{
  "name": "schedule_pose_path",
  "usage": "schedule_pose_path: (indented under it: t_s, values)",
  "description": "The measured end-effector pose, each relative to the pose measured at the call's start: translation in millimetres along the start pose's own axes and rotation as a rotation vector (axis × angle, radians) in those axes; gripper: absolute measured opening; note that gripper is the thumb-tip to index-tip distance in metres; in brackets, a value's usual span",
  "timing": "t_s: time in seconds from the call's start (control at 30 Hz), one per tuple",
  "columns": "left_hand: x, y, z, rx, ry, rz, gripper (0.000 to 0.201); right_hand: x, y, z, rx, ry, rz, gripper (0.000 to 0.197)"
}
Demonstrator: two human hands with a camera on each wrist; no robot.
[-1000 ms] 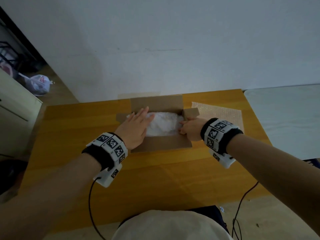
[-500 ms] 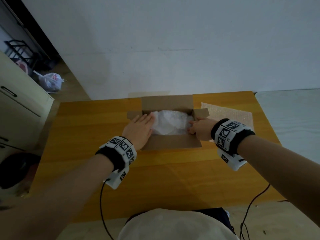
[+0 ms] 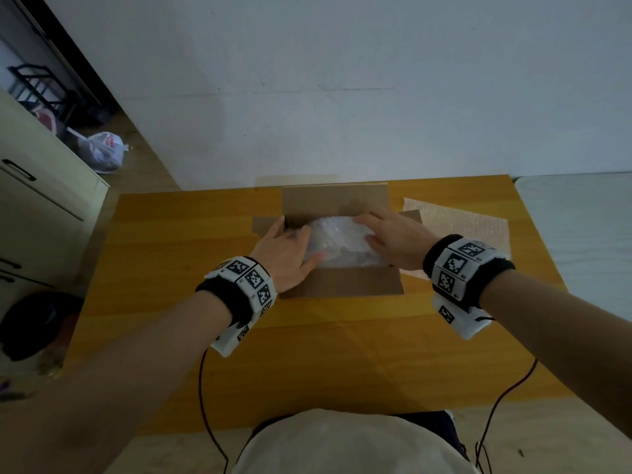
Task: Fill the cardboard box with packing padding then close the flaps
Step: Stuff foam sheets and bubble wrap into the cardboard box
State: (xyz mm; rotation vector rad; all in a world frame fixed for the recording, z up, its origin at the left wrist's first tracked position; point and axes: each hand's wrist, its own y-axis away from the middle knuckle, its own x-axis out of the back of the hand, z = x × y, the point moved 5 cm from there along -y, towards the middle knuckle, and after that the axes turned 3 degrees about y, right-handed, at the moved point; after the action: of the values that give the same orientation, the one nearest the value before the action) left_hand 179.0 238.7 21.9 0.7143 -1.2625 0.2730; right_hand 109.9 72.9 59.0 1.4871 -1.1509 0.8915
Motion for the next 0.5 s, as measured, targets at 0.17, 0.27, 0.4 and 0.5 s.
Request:
schedule_pose_path:
  t_s: [0.17,0.27,0.4,0.5]
  values:
    - [0.3,-4.8,-1.1,-0.023,-0.006,-0.053,0.029,-29.5,-1.1,-12.5,0.018,0.005,-0.406,0.054]
    - [5.8,-9.2,-2.6,-0.014,-0.010,-0.127,0.026,-41.4,-5.7,-11.5,0.003,0.056,-0.464,0.055]
    - [5.1,-21.6,-3.9,0.027,-0.098,-0.161,0.023,-46.7,-14.1,-12.2,-0.037,0.092,-0.511,0.056]
    - [1.5,-26.9,-8.0,0.037,-0.103,-0.109,0.017,-44.5,-16.1,-11.9,-0.046,0.082,-0.543,0.054]
